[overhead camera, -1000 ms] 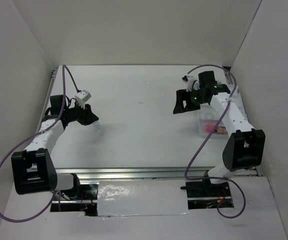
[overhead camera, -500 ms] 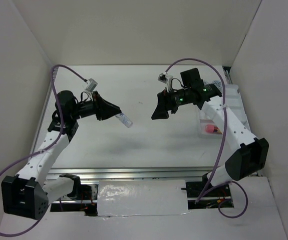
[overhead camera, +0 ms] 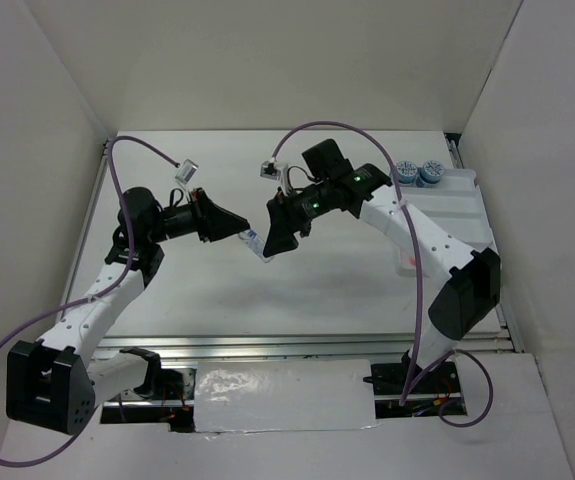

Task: Sort the stationery into containers
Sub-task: Place the stationery in the storage box.

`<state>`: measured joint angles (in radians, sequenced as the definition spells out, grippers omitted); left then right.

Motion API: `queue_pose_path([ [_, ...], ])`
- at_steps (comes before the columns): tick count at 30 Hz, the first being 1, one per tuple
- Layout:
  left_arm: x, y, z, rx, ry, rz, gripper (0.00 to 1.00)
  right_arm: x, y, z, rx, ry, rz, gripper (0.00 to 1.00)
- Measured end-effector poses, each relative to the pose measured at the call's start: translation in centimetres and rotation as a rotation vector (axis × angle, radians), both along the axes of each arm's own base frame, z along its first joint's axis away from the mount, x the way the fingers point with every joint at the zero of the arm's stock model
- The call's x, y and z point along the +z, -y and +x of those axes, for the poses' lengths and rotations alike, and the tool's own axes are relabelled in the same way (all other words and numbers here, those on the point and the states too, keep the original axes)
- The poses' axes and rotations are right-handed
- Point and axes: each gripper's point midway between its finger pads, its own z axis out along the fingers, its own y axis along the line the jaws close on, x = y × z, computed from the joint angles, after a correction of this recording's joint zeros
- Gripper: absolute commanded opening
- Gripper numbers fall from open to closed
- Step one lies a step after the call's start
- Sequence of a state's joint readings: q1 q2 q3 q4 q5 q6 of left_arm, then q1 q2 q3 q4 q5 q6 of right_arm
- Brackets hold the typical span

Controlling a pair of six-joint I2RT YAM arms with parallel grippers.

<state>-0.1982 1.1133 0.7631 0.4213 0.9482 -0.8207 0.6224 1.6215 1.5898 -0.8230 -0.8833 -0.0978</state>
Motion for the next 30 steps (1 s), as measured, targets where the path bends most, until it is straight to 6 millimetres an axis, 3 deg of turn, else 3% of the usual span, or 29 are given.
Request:
queue_pose_path([
  [10,-1.0,0.0,-0.2,0.001,-0.037,-0.008,0.00,-0.6,-3.2,0.7,0.026,0.006,-0.028,0.72],
  [15,-1.6,-0.1,-0.6,0.001,-0.068,-0.013,0.00,-0.7,-4.0,0.8,0.036,0.012,-0.032,0.58],
  [20,-1.7,-0.1,-0.8,0.006,-0.074,-0.026,0.00,-1.3,-4.4,1.0,0.039,0.001,-0.041,0.57],
  [22,-1.8,-0.1,-0.8,0.008,-0.080,-0.028,0.00,-1.4,-4.5,0.8,0.044,-0.003,-0.044,0.52],
  [26,-1.9,-0.2,-0.7,0.016,-0.091,-0.031,0.00,-1.4,-4.9,0.3,0.066,0.011,-0.043,0.22],
  [28,-1.9,-0.3,-0.7,0.015,-0.097,-0.034,0.15,-1.4,-4.9,0.3,0.070,0.016,-0.045,0.15],
  [29,-1.9,-0.3,-0.7,0.016,-0.099,-0.034,0.33,-1.4,-4.9,0.3,0.071,0.019,-0.044,0.10],
  [30,-1.9,-0.3,-0.7,0.019,-0.102,-0.034,0.40,-1.4,-4.9,0.3,0.070,0.020,-0.044,0.07],
])
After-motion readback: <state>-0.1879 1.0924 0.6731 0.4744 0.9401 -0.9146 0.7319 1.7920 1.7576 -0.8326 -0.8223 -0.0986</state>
